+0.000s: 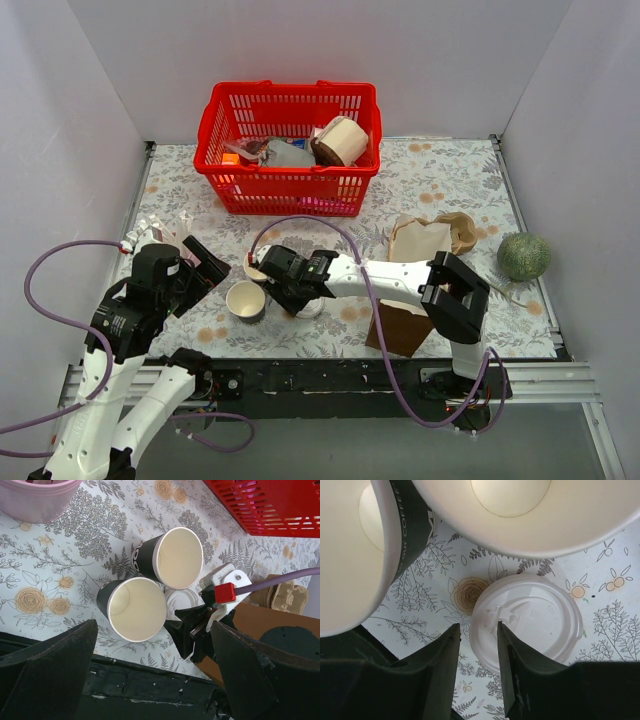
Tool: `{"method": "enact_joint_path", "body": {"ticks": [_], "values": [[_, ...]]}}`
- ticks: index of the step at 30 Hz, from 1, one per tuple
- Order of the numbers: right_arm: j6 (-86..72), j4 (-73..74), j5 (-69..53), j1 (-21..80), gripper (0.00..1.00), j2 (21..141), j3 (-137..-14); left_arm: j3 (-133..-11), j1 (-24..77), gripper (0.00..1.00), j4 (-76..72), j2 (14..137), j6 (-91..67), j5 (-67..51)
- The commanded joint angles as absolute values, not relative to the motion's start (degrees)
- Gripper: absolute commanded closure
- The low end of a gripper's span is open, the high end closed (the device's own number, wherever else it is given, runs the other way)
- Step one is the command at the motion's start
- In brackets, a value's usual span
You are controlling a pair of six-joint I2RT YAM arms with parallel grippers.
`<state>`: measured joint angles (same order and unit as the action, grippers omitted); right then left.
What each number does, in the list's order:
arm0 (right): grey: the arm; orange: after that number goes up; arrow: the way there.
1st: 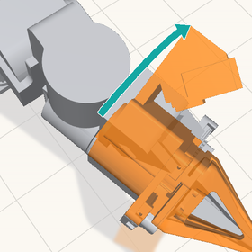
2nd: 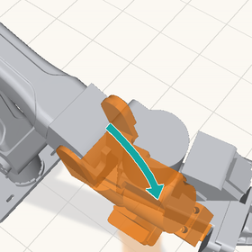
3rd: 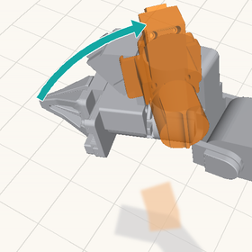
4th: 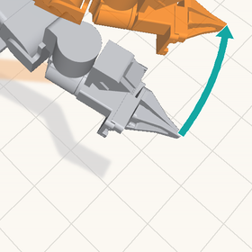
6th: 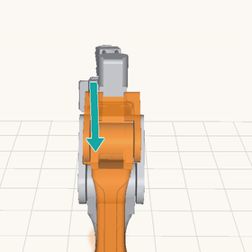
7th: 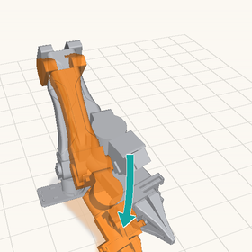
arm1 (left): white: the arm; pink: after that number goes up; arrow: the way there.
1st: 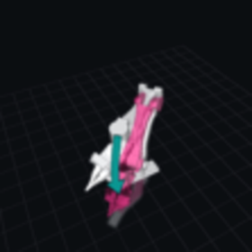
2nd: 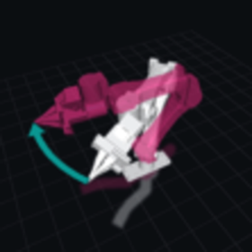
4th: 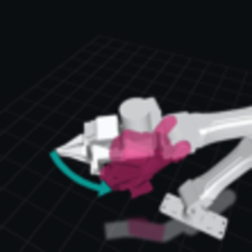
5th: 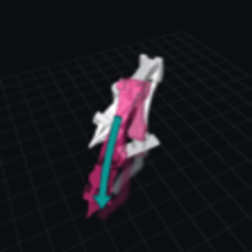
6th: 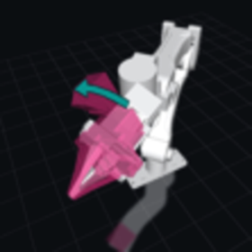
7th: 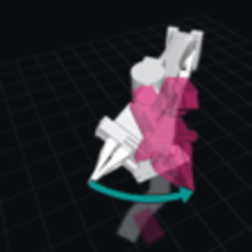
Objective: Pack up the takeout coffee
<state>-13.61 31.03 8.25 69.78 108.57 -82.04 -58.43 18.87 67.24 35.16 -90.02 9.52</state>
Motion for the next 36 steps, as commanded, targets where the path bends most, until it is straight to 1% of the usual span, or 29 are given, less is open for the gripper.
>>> {"method": "enact_joint_path", "body": {"ticks": [1, 2, 6, 12, 18, 22, 31, 36], "values": [[-12.3, 29.44, 9.05, 69.7, 0.57, 109.69, -84.81, -58.01, 18.72, 0.02, 66.71, 34.54, -90.35, 8.97], [-12.3, 29.44, 9.4, 69.61, 0.58, 109.86, -84.9, -58.09, 18.72, 0.02, 66.71, 34.63, -90.35, 8.96], [-12.3, 29.27, 9.58, 69.7, 0.65, 110.13, -84.73, -57.92, 18.72, 0.02, 66.45, 34.8, -90.53, 8.88], [-12.39, 29.01, 8.97, 69.7, 0.69, 110.48, -84.46, -57.83, 18.72, 0.02, 66.27, 35.24, -90.61, 8.7], [-13.01, 29.18, 8.44, 69.7, 0.69, 111.53, -84.64, -57.75, 18.63, 0.02, 66.36, 35.25, -90.61, 8.53], [-13.36, 29.27, 9.05, 69.7, 0.73, 111.71, -84.64, -58.01, 18.72, 0.02, 66.45, 35.16, -90.62, 8.61], [-14.24, 29.44, 10.2, 69.7, 0.75, 111.62, -83.5, -58.97, 18.72, 0.02, 66.97, 35.25, -90.53, 9.14], [-14.5, 29.36, 9.84, 69.7, 0.8, 111.27, -83.32, -58.97, 18.72, 0.02, 66.97, 35.25, -90.53, 9.05]]}}
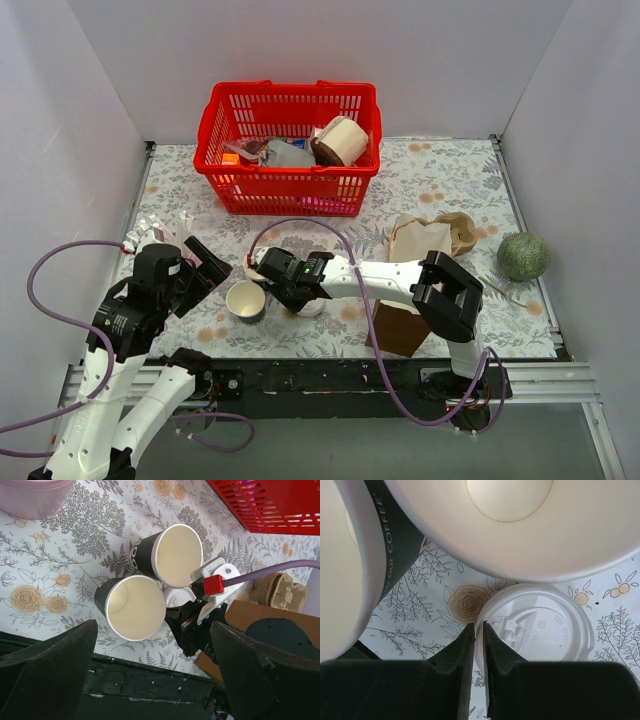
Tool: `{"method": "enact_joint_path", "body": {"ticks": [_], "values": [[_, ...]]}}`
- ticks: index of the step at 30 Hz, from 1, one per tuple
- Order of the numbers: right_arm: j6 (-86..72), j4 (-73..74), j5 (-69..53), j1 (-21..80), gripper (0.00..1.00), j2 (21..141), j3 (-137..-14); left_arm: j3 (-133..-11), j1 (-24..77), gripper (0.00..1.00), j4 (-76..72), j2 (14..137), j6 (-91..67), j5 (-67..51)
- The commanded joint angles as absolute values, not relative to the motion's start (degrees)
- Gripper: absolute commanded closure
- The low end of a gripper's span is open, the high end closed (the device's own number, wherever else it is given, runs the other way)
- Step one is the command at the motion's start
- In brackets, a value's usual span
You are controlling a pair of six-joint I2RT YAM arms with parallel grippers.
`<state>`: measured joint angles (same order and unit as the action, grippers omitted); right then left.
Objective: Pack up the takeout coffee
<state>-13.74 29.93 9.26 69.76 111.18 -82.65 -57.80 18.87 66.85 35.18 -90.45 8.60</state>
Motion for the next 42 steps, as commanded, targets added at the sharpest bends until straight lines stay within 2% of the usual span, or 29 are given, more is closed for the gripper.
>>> {"method": "enact_joint_path", "body": {"ticks": [1, 5, 9, 21, 27, 31, 32, 33, 36, 42], "values": [[-14.5, 29.44, 9.67, 69.7, 0.82, 111.1, -83.32, -59.15, 18.72, 0.02, 66.97, 35.24, -90.53, 9.05], [-15.11, 29.53, 9.58, 69.78, 0.88, 110.3, -83.23, -59.33, 18.72, 0.02, 66.97, 35.25, -90.53, 9.05], [-16.52, 28.74, 10.19, 69.7, 0.98, 108.2, -81.92, -59.76, 18.72, 0.02, 67.15, 35.33, -90.44, 9.23], [-17.75, 24.35, 11.16, 69.7, 0.99, 96.78, -76.82, -59.85, 18.72, 0.02, 66.45, 35.24, -89.91, 8.61], [-16.79, 19.08, 6.6, 69.7, 0.99, 90.02, -73.04, -59.59, 18.72, 0.02, 63.99, 34.63, -87.36, 5.63], [-13.54, 21.09, 2.82, 69.61, 0.99, 91.84, -74.44, -59.41, 18.72, 0.02, 62.93, 34.63, -87.19, 5.27], [-13.19, 22.75, 2.81, 69.7, 0.97, 92.8, -75.05, -59.41, 18.72, 0.02, 63.02, 34.89, -87.27, 5.27], [-13.18, 23.55, 2.9, 69.61, 0.86, 94.99, -75.58, -59.5, 18.63, 0.02, 63.37, 34.98, -87.19, 5.27], [-13.1, 27.06, 4.92, 69.7, 0.74, 99.12, -78.04, -59.59, 18.72, 0.02, 63.98, 35.24, -87.27, 5.45], [-12.4, 28.12, 7.91, 69.61, 0.61, 103.88, -80.5, -59.33, 18.72, 0.02, 64.25, 34.8, -87.54, 5.54]]}}
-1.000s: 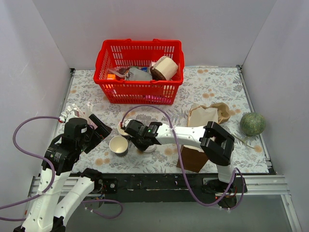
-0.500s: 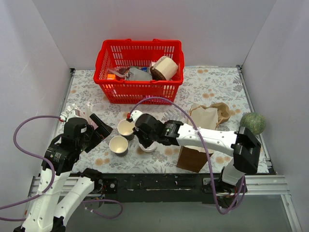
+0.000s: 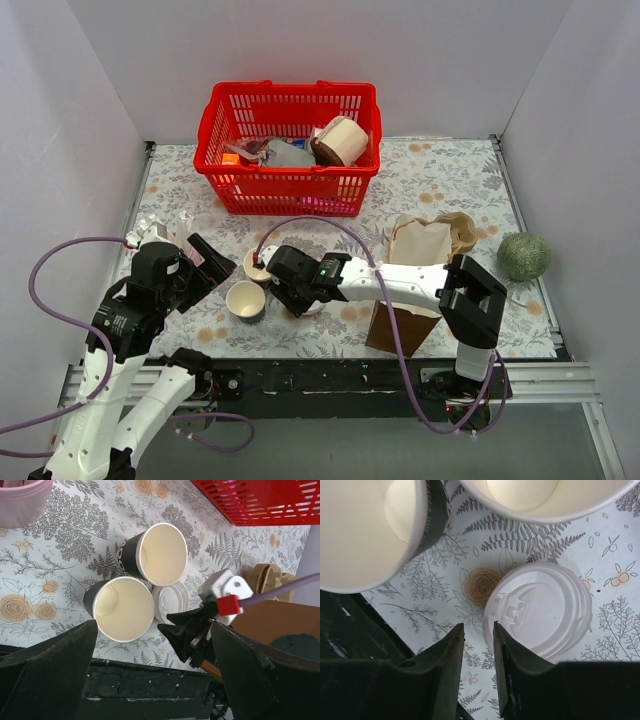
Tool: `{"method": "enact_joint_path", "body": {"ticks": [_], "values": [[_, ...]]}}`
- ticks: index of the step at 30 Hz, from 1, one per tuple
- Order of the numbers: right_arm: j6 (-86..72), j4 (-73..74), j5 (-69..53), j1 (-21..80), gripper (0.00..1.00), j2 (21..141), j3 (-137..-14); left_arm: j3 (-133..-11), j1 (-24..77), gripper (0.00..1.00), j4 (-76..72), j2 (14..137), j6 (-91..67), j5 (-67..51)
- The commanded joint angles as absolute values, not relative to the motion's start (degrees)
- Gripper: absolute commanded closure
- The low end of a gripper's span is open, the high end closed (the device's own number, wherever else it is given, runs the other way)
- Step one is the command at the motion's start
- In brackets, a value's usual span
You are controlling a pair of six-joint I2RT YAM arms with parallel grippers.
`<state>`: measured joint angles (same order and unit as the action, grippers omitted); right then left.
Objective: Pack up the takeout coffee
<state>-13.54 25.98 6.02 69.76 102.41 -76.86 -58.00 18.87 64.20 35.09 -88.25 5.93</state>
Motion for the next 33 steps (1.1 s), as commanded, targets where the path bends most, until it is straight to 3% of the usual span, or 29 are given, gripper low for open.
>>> {"method": "enact_joint_path", "body": {"ticks": [1, 7, 10, 17, 25, 29, 33], "values": [[-11.96, 28.21, 8.0, 69.61, 0.6, 104.23, -80.59, -59.33, 18.72, 0.02, 64.34, 34.8, -87.54, 5.54], [-10.72, 27.86, 8.61, 69.7, 0.6, 106.61, -80.51, -59.24, 18.72, 0.02, 64.34, 34.89, -87.45, 5.45], [-10.63, 27.6, 9.66, 69.61, 0.65, 106.96, -80.16, -59.5, 18.72, 0.02, 64.51, 34.89, -87.54, 5.62], [-11.95, 28.21, 10.46, 69.61, 0.97, 103.02, -79.98, -59.41, 18.72, 0.02, 64.34, 35.07, -87.54, 5.45], [-13.36, 27.95, 6.25, 69.61, 0.99, 93.53, -79.36, -59.5, 18.72, 0.02, 61.7, 34.63, -86.13, 2.29], [-14.15, 27.44, -8.22, 66.28, 0.99, 86.51, -81.3, -60.91, 18.72, 0.02, 58.11, 34.89, -84.47, -3.5], [-23.35, 16.37, -43.38, 51.74, 0.99, 81.13, -78.58, -59.68, 18.72, 0.02, 47.5, 33.84, -81.22, -13.95]]}}
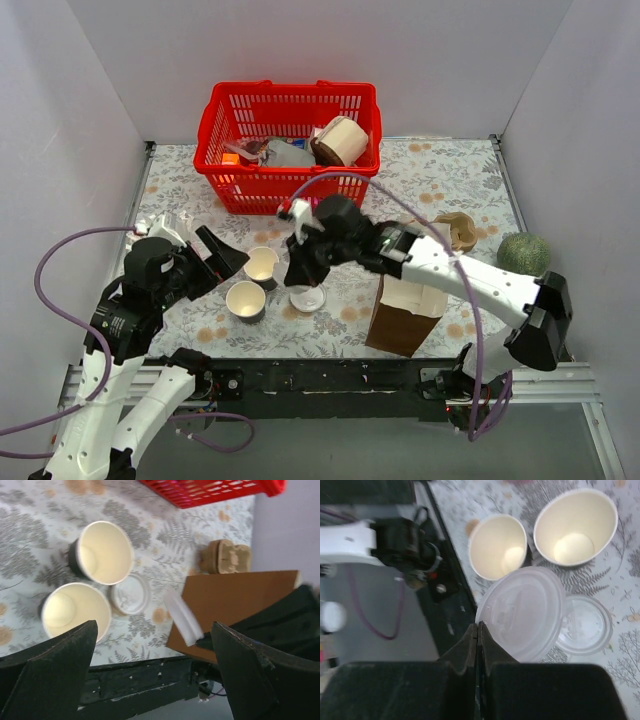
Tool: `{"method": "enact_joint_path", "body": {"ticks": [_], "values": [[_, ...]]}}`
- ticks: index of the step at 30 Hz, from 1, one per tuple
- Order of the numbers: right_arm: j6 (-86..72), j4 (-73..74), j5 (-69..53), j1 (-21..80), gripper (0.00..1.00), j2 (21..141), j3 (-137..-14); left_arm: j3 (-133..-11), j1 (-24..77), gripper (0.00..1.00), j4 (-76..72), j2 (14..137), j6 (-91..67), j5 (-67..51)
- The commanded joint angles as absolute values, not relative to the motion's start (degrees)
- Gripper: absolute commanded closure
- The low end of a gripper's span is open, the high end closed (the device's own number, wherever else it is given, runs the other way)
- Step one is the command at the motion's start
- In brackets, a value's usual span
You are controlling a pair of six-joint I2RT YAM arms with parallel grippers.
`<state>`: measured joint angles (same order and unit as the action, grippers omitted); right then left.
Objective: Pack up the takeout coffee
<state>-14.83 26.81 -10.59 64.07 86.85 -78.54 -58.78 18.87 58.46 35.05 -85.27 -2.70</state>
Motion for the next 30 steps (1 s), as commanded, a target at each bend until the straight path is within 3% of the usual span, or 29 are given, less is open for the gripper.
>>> {"method": "enact_joint_path", "body": {"ticks": [1, 7, 12, 15, 24, 30], "values": [[-26.08, 12.95, -48.12, 49.42, 0.99, 80.6, -78.23, -59.16, 18.72, 0.02, 45.03, 33.32, -80.86, -19.46], [-44.7, -5.77, -64.58, 43.25, 0.99, 78.67, -80.43, -56.25, 18.63, 0.02, 26.29, 31.2, -83.67, -34.36], [-77.17, -44.89, -69.34, 42.28, 0.99, 77.96, -74.01, -53.18, 18.72, 0.02, 17.17, 30.59, -85.69, -37.25], [-86.11, -55.25, -69.44, 42.28, 0.99, 78.57, -73.21, -53.7, 18.72, 0.02, 15.03, 31.11, -85.96, -38.23], [-94.3, -62.84, -67.77, 42.28, 0.99, 79.01, -73.04, -53.7, 18.72, 0.04, 5.29, 34.18, -87.89, -46.65], [-95.19, -63.46, -67.06, 42.28, 0.99, 80.86, -74.09, -54.84, 18.72, 0.16, 0.89, 37.61, -88.85, -53.08]]}}
